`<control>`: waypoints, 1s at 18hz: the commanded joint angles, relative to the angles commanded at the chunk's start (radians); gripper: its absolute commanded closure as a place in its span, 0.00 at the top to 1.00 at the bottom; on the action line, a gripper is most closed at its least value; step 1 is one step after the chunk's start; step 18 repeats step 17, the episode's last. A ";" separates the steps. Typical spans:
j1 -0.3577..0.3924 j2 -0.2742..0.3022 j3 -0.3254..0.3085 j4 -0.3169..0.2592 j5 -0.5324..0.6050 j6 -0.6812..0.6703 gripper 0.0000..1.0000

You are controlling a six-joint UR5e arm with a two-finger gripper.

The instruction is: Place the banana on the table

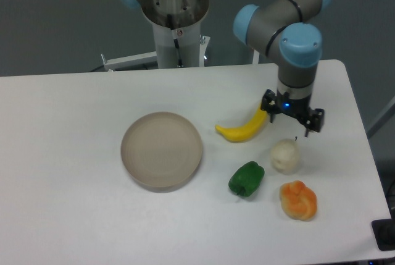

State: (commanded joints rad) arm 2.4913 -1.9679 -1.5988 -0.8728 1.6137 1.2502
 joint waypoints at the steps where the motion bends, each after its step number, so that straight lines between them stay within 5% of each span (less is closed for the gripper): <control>1: -0.008 -0.018 0.029 0.000 0.000 -0.003 1.00; 7: -0.028 -0.124 0.184 0.000 0.005 0.000 1.00; 18: -0.028 -0.164 0.240 0.003 0.006 0.000 1.00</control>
